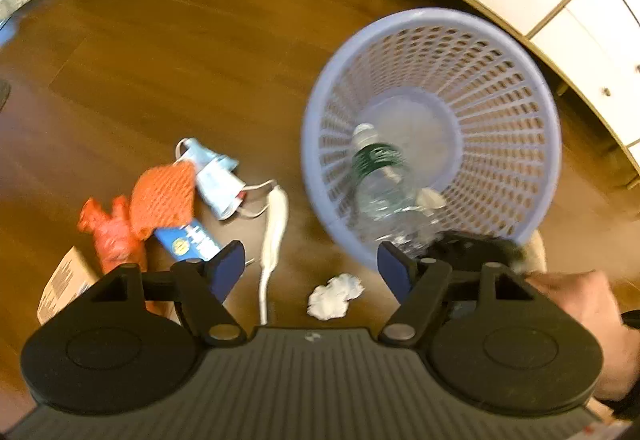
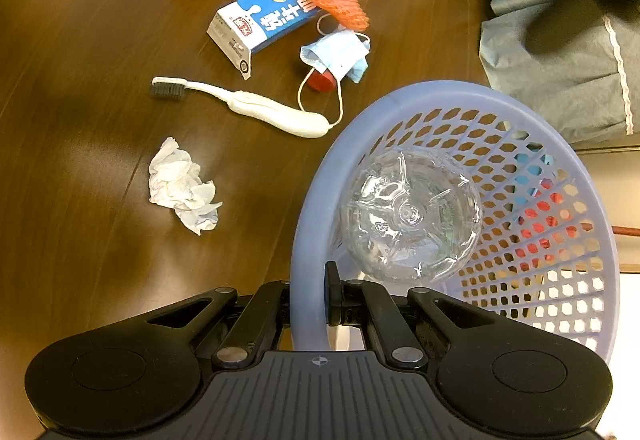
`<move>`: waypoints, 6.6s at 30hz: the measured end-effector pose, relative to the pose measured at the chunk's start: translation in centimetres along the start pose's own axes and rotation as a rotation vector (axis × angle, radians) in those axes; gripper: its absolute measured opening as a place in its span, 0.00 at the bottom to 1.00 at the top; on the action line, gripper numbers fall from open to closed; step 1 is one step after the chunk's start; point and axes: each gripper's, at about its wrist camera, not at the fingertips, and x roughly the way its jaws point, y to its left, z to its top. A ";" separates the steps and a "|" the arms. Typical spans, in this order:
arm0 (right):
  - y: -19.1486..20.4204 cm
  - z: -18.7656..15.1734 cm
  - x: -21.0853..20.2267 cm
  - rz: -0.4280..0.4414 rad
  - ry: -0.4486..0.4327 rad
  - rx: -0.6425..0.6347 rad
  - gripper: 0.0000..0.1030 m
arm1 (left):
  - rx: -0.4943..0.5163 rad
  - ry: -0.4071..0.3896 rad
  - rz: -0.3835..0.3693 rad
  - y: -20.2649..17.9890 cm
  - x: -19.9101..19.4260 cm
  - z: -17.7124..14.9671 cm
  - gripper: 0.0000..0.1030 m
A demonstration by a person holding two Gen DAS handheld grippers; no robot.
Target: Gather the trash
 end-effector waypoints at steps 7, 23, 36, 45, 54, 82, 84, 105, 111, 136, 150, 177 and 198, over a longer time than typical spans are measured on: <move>0.0 0.3 -0.1 0.000 0.008 -0.007 0.00 | -0.043 0.039 0.058 3.4 1.3 -2.4 0.67; 0.1 0.6 0.0 0.002 0.017 -0.016 0.00 | -0.127 0.093 0.115 9.3 3.1 -6.3 0.68; -0.1 1.0 0.2 0.003 0.020 -0.014 0.00 | -0.156 0.091 0.159 15.5 2.3 -7.2 0.69; -0.2 1.4 0.3 0.004 0.026 -0.006 0.00 | -0.120 0.070 0.169 18.9 2.0 -6.6 0.69; -1.0 0.4 -0.1 0.015 0.035 -0.033 0.00 | -0.082 0.086 0.192 20.7 2.1 -8.1 0.69; -3.1 -0.4 0.0 0.065 0.056 -0.084 0.00 | -0.043 -0.029 -0.012 11.7 7.5 -8.6 0.62; -2.6 -0.7 0.0 0.061 0.057 -0.071 0.00 | -0.003 -0.045 -0.050 10.1 7.9 -9.5 0.60; -1.7 -1.0 -0.7 0.040 0.033 -0.009 0.00 | 0.083 -0.054 -0.163 1.7 17.0 -11.7 0.40; -1.6 -1.3 -0.6 0.037 0.020 -0.002 0.00 | 0.046 -0.040 -0.150 2.4 18.5 -11.6 0.31; -1.4 -1.4 -0.5 0.024 0.013 0.014 0.00 | -0.240 -0.168 -0.099 6.6 8.8 -7.6 0.11; -1.6 -1.1 -0.5 0.023 0.010 0.006 0.00 | -0.237 -0.290 -0.138 6.0 3.1 -3.8 0.11; -1.4 -1.1 -0.7 0.026 0.007 0.022 0.00 | -0.087 -0.278 -0.198 -2.0 3.6 1.5 0.11; -1.8 -1.3 -0.8 0.031 0.001 0.048 0.00 | -0.060 -0.271 -0.177 -3.1 6.1 3.1 0.29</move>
